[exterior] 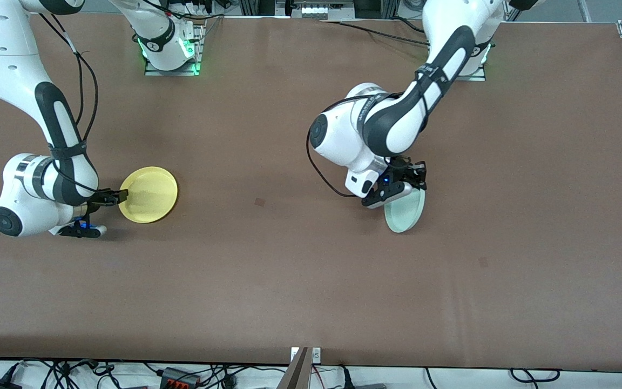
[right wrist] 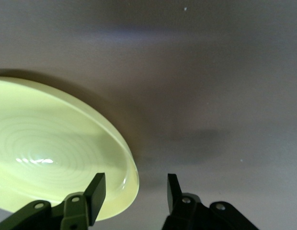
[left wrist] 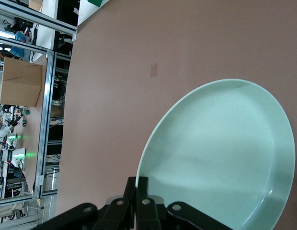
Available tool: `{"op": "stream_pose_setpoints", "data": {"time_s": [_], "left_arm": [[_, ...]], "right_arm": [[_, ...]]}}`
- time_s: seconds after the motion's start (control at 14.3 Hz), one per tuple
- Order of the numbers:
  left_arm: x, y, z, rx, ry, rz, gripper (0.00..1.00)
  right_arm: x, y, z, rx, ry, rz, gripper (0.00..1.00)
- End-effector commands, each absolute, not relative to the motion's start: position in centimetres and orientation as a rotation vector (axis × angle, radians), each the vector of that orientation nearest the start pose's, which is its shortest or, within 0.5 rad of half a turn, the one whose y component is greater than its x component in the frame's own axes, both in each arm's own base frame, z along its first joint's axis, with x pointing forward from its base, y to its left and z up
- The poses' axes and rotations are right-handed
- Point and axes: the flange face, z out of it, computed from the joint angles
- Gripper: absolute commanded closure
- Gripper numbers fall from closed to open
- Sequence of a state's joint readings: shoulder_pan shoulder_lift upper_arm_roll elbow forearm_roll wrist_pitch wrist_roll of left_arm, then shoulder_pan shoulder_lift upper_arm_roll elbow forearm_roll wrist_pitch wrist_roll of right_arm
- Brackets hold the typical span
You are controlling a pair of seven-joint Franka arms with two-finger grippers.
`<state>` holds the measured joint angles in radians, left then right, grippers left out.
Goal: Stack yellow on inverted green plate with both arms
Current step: 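Invert the green plate with the left gripper while the right gripper lifts yellow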
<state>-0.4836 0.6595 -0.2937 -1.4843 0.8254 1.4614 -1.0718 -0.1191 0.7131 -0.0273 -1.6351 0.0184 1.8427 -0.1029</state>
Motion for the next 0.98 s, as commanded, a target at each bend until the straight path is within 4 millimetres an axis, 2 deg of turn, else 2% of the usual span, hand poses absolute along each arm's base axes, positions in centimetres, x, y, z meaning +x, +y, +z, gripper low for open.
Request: {"op": "stream_pose_setpoints", "data": {"time_s": [0.0,0.07,0.21,0.28,0.42,0.49,0.7,0.84,0.91], "left_arm": [[52.4,-38.5,26.8,-2.182,-0.148,-0.203,0.99],[52.1,-38.8,26.4,-2.177,-0.158,-0.211,0.99],[51.4,-39.6,25.9,-2.175,-0.175,-0.236,0.99],[50.7,-40.5,25.8,-2.174,-0.157,-0.244,0.99],[50.3,-40.9,25.8,-2.17,-0.154,-0.249,0.99],[50.0,-41.1,25.2,-2.166,-0.143,-0.247,0.99],[48.9,-42.6,23.7,-2.154,-0.095,-0.286,0.99],[48.7,-42.9,22.9,-2.157,-0.096,-0.293,0.97],[48.6,-43.3,22.7,-2.174,-0.094,-0.306,0.96]], "right_arm": [[62.0,-9.1,16.4,-2.969,0.076,0.746,0.45],[62.0,-9.0,16.3,-2.967,0.072,0.75,0.54],[62.1,-8.6,16.7,-2.969,0.076,0.756,0.79],[62.2,-8.8,16.9,-2.971,0.078,0.75,0.86],[62.2,-9.0,16.9,-2.967,0.071,0.748,0.95],[62.2,-9.0,16.9,-2.967,0.069,0.748,0.98],[62.2,-8.8,17.0,-2.966,0.063,0.757,1.0],[62.4,-9.0,18.8,-2.965,0.06,0.752,1.0],[62.5,-9.3,20.8,-2.961,0.018,0.744,1.0]]}}
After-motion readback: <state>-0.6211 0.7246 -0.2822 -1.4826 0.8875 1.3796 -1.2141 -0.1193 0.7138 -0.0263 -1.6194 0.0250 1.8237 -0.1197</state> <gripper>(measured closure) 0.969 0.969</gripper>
